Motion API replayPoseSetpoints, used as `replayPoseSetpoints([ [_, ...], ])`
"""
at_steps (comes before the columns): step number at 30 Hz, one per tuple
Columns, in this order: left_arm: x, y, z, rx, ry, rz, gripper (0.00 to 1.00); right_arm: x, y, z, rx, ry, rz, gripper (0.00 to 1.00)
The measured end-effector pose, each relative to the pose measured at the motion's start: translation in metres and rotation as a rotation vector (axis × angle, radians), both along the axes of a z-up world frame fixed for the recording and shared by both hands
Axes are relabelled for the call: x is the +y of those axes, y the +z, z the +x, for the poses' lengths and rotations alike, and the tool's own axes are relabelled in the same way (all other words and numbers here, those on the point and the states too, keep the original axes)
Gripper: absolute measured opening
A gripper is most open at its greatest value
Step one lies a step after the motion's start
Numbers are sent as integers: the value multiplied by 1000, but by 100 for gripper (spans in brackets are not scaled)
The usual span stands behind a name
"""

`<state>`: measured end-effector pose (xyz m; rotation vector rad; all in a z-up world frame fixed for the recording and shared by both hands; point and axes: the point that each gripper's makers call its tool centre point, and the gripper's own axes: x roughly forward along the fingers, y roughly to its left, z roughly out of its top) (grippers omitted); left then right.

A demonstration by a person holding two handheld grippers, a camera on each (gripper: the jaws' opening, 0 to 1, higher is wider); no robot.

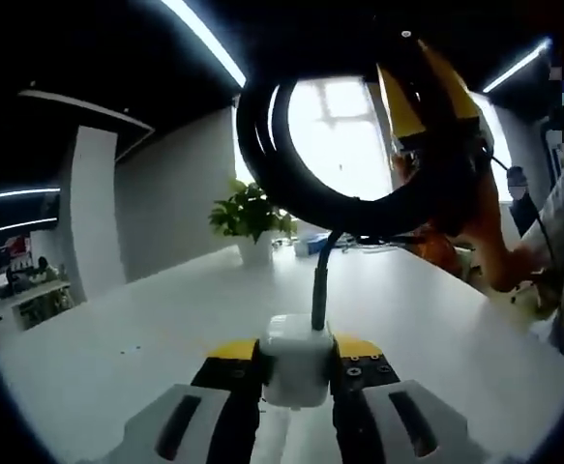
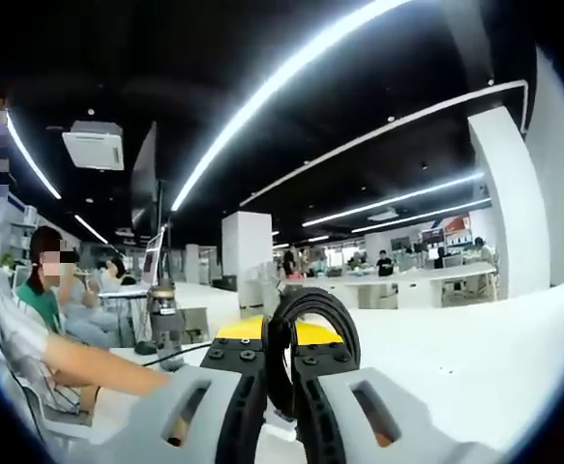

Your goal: Straighten the power strip on the desk, plug the charger into it

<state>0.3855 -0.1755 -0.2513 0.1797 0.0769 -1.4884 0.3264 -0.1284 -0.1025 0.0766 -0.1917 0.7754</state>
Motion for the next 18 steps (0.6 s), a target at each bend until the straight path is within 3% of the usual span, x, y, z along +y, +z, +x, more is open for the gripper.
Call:
replayPoseSetpoints([
  [10, -9, -12, 26, 39, -7, 1, 26, -3, -11, 32, 28, -35, -42, 5],
  [18, -10, -19, 36, 39, 4, 16, 26, 1, -18, 44, 46, -44, -64, 5],
])
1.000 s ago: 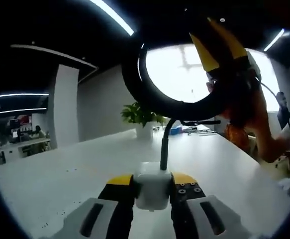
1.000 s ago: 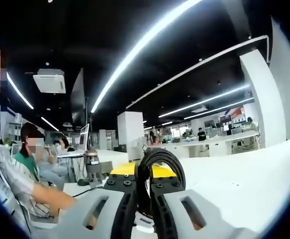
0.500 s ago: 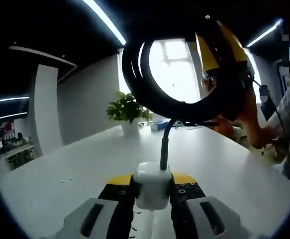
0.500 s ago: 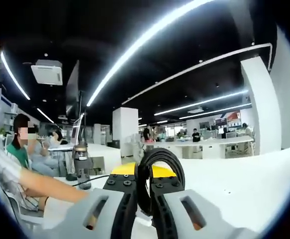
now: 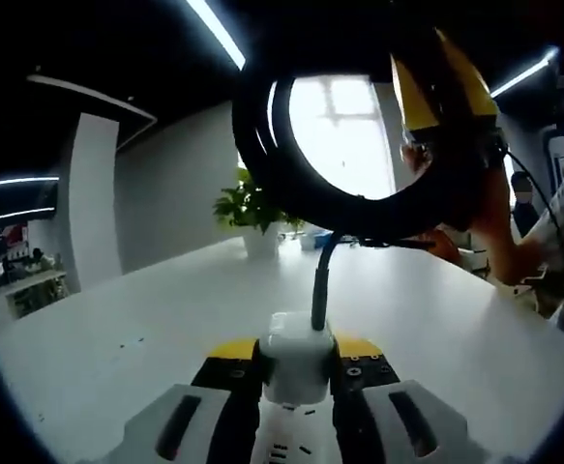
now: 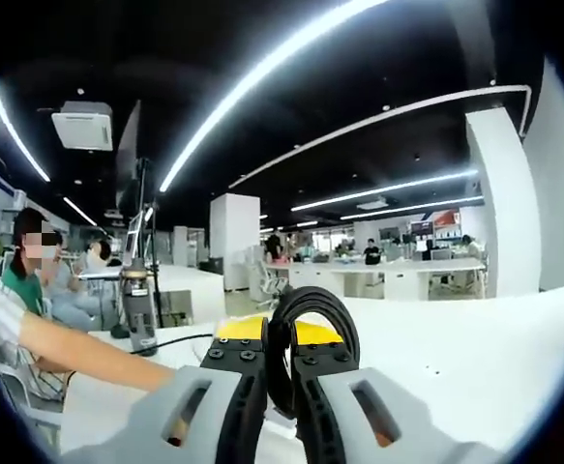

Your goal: Straighten the power strip on the desk, plug the charger into it

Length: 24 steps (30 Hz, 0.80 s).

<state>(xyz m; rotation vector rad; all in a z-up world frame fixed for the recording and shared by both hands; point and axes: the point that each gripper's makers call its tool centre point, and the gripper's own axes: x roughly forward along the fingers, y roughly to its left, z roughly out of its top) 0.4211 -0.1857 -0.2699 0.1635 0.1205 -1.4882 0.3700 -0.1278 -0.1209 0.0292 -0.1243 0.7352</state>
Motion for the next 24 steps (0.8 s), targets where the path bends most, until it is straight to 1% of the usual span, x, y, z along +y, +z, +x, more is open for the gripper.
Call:
replayPoseSetpoints([
  [4, 4, -1, 2, -9, -1, 1, 26, 3, -1, -1, 4, 5, 3, 5],
  [10, 6, -3, 2, -27, -18, 12, 26, 9, -5, 0, 3, 3, -16, 5],
  [13, 7, -8, 2, -36, -27, 33, 26, 9, -8, 0, 8, 2, -18, 5],
  [15, 7, -8, 1, -39, -31, 38, 26, 10, -10, -2, 8, 6, -7, 5],
  [18, 6, -9, 1, -51, -35, 61, 25, 9, -11, -2, 2, -3, -10, 6],
  [19, 6, -9, 1, -60, -38, 68, 25, 8, -11, -2, 0, -2, -6, 6],
  [22, 6, -11, 2, -63, -37, 75, 25, 4, -12, -1, -2, -3, 23, 6],
  [23, 6, -14, 2, -65, -35, 89, 25, 1, -17, 1, 10, -23, 9, 6],
  [24, 6, -21, 3, -106, -39, 123, 25, 0, -17, 1, 3, -16, 18, 6],
])
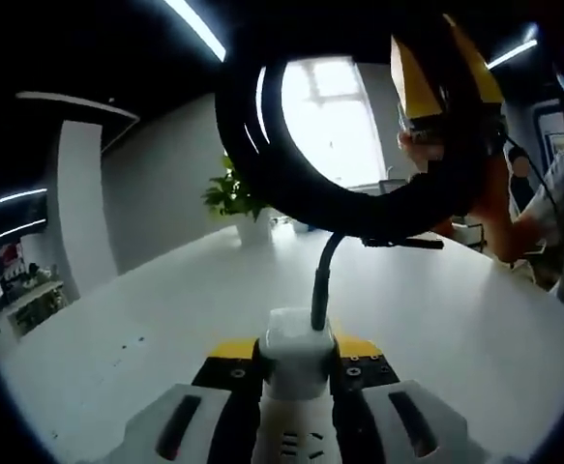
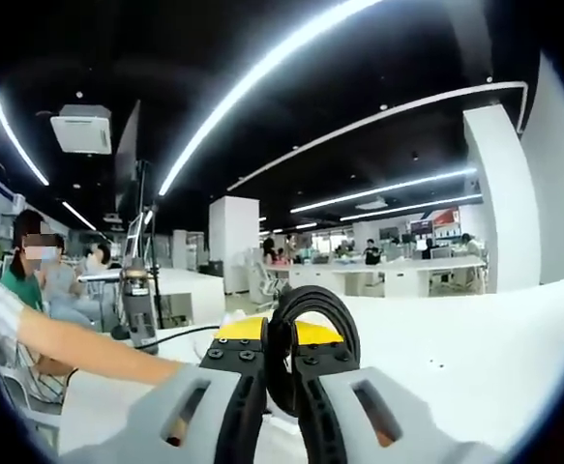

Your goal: Straighten the power strip on the desk, plug the charger into it

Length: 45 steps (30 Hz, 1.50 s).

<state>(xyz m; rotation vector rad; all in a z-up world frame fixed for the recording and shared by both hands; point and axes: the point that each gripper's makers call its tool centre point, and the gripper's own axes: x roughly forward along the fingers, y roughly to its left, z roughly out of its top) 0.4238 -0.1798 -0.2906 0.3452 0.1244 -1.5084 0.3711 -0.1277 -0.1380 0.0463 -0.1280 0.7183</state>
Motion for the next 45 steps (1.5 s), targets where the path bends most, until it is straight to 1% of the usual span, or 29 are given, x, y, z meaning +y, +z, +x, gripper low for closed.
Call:
replayPoseSetpoints([
  [1, 0, 3, 0, 23, 4, -6, 25, -1, 2, -1, -6, 5, 21, 6],
  [5, 1, 1, 0, 17, 0, 6, 25, -12, 6, 3, -22, -30, 48, 8],
  [8, 2, 0, 1, 20, 3, 3, 25, -17, 10, 10, -23, -51, 52, 10],
  [9, 1, 0, 1, 23, 4, -1, 25, -18, 10, 13, -24, -53, 50, 12],
  [10, 1, 0, 1, 23, 4, -2, 25, -19, 12, 14, -38, -62, 43, 13],
  [11, 1, 0, 1, 22, 4, -3, 25, -26, 14, 18, -61, -104, 16, 13],
  [13, 0, 0, 1, 23, 6, -3, 25, -28, 17, 16, -79, -119, 24, 14],
  [16, 0, 1, 1, 31, 7, -8, 25, -35, 19, 13, -88, -124, 42, 17],
  [17, 0, 1, 2, 34, 7, -9, 25, -38, 19, 13, -89, -133, 44, 18],
  [18, 0, 1, 1, 53, 10, -17, 25, -41, 18, 12, -88, -137, 44, 21],
  [19, 1, 0, 1, 50, 10, -18, 25, -42, 16, 13, -83, -139, 40, 23],
  [23, 0, 1, 0, 50, 10, -20, 25, -43, 0, 12, -56, -109, -19, 34],
  [25, 0, 2, 1, 50, 10, -19, 25, -43, -9, 11, -57, -84, -55, 39],
  [28, -1, 2, 2, 51, 7, -17, 25, -54, -20, 11, -65, -72, -74, 42],
  [29, 0, 2, 2, 54, 6, -19, 25, -56, -24, 12, -63, -59, -88, 47],
  [31, 0, 2, 3, 59, 1, -23, 25, -63, -31, 17, -51, -60, -101, 59],
  [32, 0, 3, 3, 60, 0, -24, 25, -65, -33, 17, -57, -56, -109, 68],
  [34, -1, 3, 3, 62, -3, -29, 25, -63, -38, 16, -79, -39, -149, 82],
  [35, -1, 3, 3, 62, -5, -31, 25, -64, -41, 17, -90, -41, -179, 89],
  [37, -1, 3, 4, 62, -8, -34, 25, -61, -49, 18, -115, -39, -265, 98],
  [39, -1, 3, 3, 58, -9, -32, 25, -61, -56, 17, -119, -46, -327, 100],
  [42, -2, 3, 3, 40, -12, -15, 25, -64, -60, 21, -115, -74, -338, 100],
  [45, -2, 2, 1, 3, -18, 16, 25, -67, -64, 24, -97, -85, -341, 100],
])
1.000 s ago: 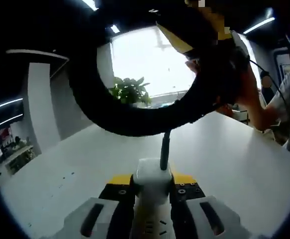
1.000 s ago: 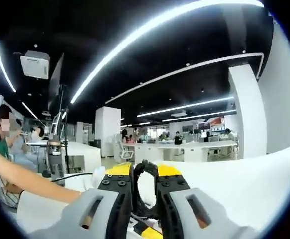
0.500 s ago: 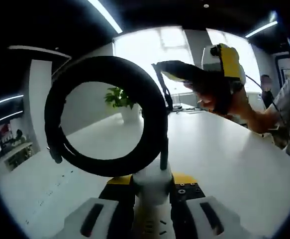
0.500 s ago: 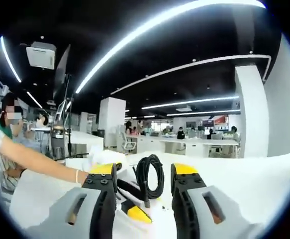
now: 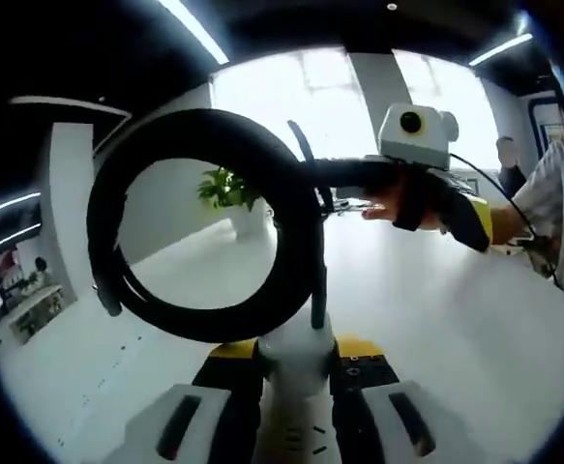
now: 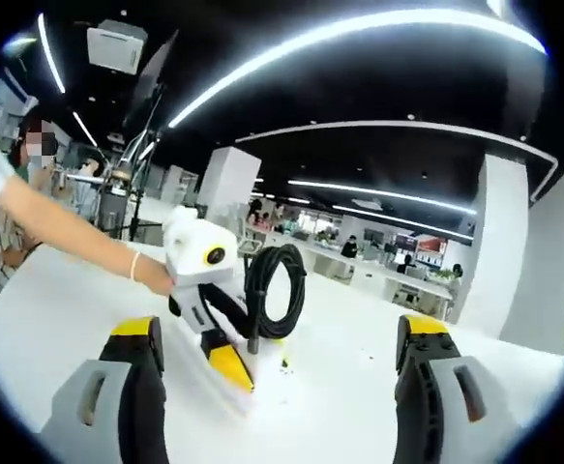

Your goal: Straighten the power strip on the desk, plug the charger into it

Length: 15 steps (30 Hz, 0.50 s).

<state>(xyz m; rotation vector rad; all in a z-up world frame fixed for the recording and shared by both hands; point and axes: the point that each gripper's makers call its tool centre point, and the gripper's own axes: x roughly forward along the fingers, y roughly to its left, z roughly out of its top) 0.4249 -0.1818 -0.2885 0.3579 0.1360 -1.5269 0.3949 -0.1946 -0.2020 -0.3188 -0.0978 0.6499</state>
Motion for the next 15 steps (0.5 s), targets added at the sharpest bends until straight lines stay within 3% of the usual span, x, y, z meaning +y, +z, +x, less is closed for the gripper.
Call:
replayPoseSetpoints([
  [7, 0, -3, -3, -61, 7, 33, 25, -6, -10, 1, 25, -16, 24, 98],
  [11, 1, -4, -2, -54, 15, 43, 25, -9, -6, 2, 12, -31, 50, 97],
  [15, 1, -5, -1, -57, 16, 101, 25, -10, 0, 1, -12, -33, 73, 97],
])
